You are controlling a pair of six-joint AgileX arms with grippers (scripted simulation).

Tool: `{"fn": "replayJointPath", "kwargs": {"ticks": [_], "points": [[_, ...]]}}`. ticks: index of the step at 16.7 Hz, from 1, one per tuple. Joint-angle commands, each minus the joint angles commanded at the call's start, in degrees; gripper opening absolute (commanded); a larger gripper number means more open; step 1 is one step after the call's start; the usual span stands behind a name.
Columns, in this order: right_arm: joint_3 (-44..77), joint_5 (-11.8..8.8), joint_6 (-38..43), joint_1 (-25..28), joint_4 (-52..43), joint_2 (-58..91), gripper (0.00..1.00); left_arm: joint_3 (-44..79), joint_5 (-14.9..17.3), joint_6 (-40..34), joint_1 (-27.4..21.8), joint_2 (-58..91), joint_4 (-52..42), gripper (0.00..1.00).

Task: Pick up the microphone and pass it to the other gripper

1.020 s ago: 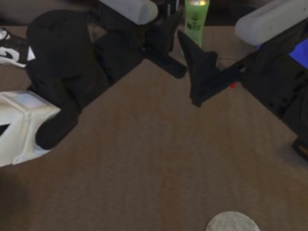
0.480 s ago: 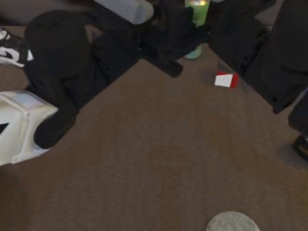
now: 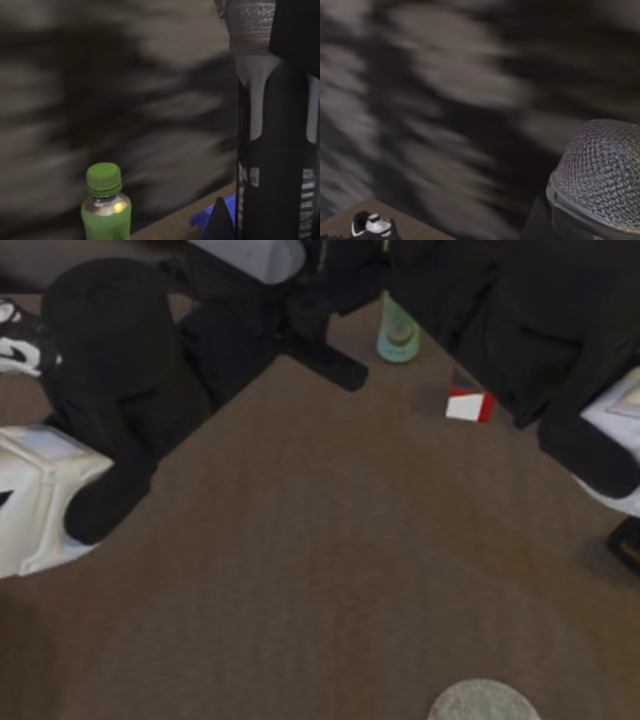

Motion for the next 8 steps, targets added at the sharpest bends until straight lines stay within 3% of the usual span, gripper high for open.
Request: {"fn": "replayJointPath", "kwargs": {"ticks": [1,8], "points": [[0.0,0.0,0.0,0.0,0.0,0.0,1.0,0.0,0.0,0.0,0.0,0.0,0.0,0.0],[0.0,0.0,0.0,0.0,0.0,0.0,0.47,0.0,0.0,0.0,0.0,0.0,0.0,0.0]]}}
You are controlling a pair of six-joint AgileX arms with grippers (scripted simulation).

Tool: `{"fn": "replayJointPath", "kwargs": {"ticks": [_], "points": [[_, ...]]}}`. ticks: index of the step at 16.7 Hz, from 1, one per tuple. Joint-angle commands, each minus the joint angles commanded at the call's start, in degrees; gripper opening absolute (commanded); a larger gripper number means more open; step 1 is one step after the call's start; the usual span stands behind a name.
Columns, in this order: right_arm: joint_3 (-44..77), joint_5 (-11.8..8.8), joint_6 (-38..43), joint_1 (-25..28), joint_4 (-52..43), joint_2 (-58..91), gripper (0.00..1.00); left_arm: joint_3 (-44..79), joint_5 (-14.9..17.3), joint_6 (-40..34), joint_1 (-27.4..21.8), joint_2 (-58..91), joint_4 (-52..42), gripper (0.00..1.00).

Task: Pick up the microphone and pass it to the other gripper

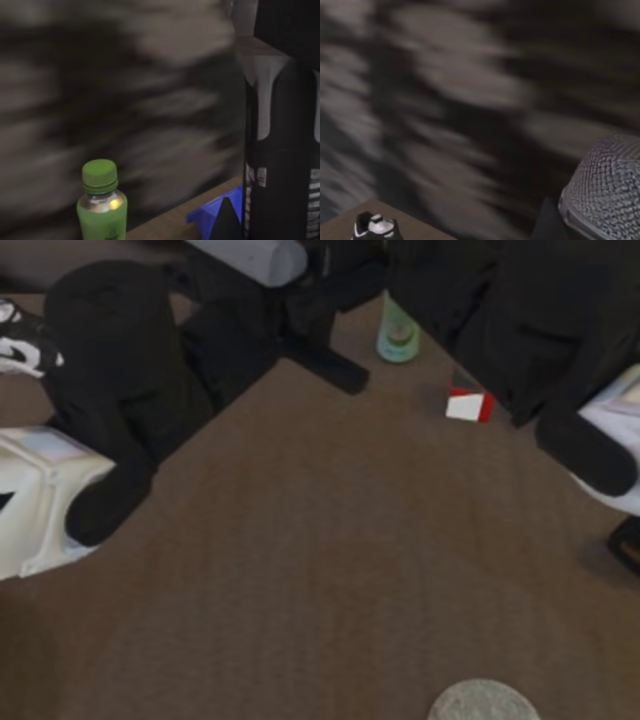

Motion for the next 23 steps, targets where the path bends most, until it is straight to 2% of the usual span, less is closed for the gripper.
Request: {"fn": "replayJointPath", "kwargs": {"ticks": [6,15,23], "points": [[0.0,0.0,0.0,0.0,0.0,0.0,0.02,0.0,0.0,0.0,0.0,0.0,0.0,0.0],[0.0,0.0,0.0,0.0,0.0,0.0,0.0,0.0,0.0,0.0,0.0,0.0,0.0,0.0],[0.0,0.0,0.0,0.0,0.0,0.0,0.0,0.0,0.0,0.0,0.0,0.0,0.0,0.6]]}}
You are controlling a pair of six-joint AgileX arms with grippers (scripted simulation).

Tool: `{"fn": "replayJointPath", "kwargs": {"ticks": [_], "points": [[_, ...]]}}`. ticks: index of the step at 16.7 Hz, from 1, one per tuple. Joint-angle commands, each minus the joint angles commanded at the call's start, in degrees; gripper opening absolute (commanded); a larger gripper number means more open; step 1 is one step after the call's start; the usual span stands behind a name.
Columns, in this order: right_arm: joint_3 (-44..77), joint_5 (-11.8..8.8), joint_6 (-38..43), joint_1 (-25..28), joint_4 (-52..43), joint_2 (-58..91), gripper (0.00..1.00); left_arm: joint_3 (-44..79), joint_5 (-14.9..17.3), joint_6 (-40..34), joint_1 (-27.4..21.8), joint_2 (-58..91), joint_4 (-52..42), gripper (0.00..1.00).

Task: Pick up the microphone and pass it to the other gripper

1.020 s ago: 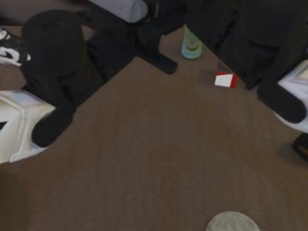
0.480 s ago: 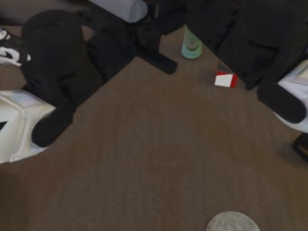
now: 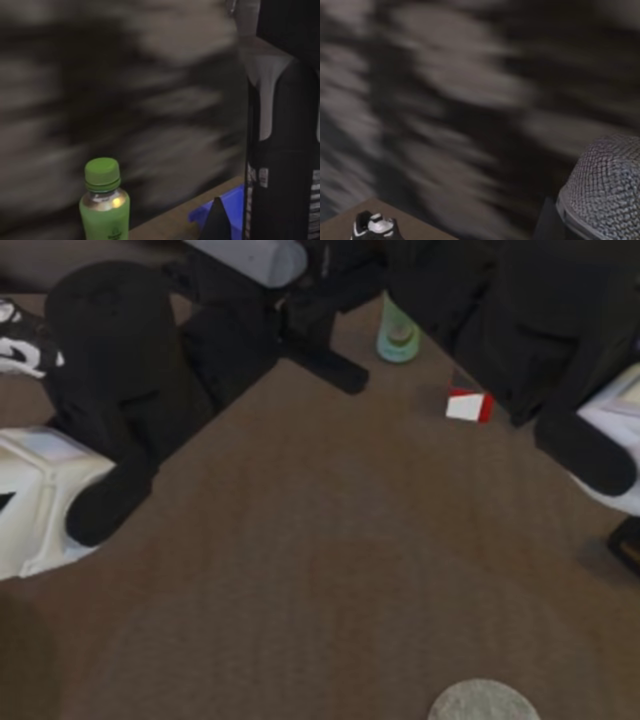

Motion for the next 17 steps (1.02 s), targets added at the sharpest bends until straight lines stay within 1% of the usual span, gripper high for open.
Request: {"fn": "replayJointPath", "kwargs": {"ticks": [5,6,13,14,15,17], "points": [[0.0,0.0,0.0,0.0,0.0,0.0,0.0,0.0,0.0,0.0,0.0,0.0,0.0,0.98],[0.0,0.0,0.0,0.0,0.0,0.0,0.0,0.0,0.0,0.0,0.0,0.0,0.0,1.0],[0.0,0.0,0.0,0.0,0.0,0.0,0.0,0.0,0.0,0.0,0.0,0.0,0.0,1.0],[0.66,0.91,-0.55,-0.02,0.21,-1.3,0.0,-0.82,-1.99,0.77,2.23,0.65,-0.04,1.0],[0.53,0.77,-0.54,-0.09,0.17,-1.38,0.0,-0.99,-1.93,0.77,2.24,0.46,-0.08,1.0],[-0.51,-0.33,-0.46,-0.92,0.02,-2.29,0.0,-2.75,-1.59,0.79,2.59,-1.69,-0.56,1.0]]}}
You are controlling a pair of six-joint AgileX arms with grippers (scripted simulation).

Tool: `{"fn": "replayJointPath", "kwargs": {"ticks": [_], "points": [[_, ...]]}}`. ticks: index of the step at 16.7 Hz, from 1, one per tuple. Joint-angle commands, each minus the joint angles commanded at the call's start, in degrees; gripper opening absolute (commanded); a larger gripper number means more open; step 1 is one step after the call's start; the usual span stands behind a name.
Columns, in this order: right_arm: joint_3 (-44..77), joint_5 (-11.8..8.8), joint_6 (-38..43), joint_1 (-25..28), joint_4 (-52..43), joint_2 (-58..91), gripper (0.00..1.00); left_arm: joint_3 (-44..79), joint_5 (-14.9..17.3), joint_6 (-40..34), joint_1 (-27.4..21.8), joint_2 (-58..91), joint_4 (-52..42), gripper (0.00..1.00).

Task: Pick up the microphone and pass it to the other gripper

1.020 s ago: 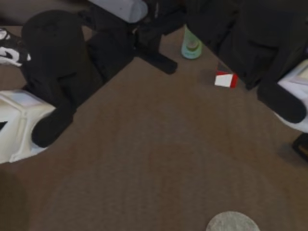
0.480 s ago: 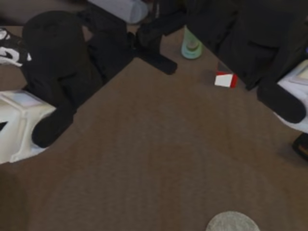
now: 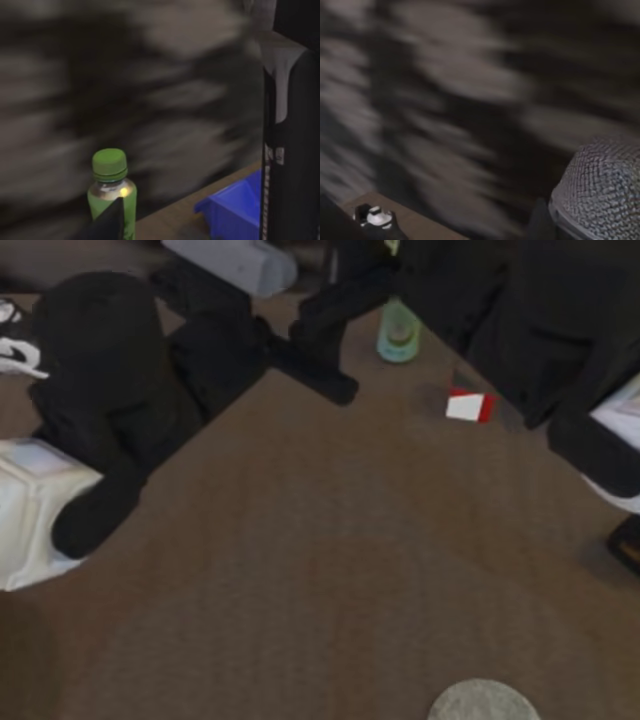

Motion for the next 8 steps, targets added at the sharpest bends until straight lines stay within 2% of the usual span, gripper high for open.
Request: {"fn": "replayJointPath", "kwargs": {"ticks": [5,8], "points": [[-4.03,-4.38,0.25,-4.12,-0.13,-4.57,0.0,-8.59,0.97,-0.13,2.15,-11.56,-2.57,1.0],[-5.32,-5.75,0.32,-5.42,-0.2,-5.98,0.0,-11.32,1.35,-0.12,2.8,-14.69,-3.28,1.0]]}}
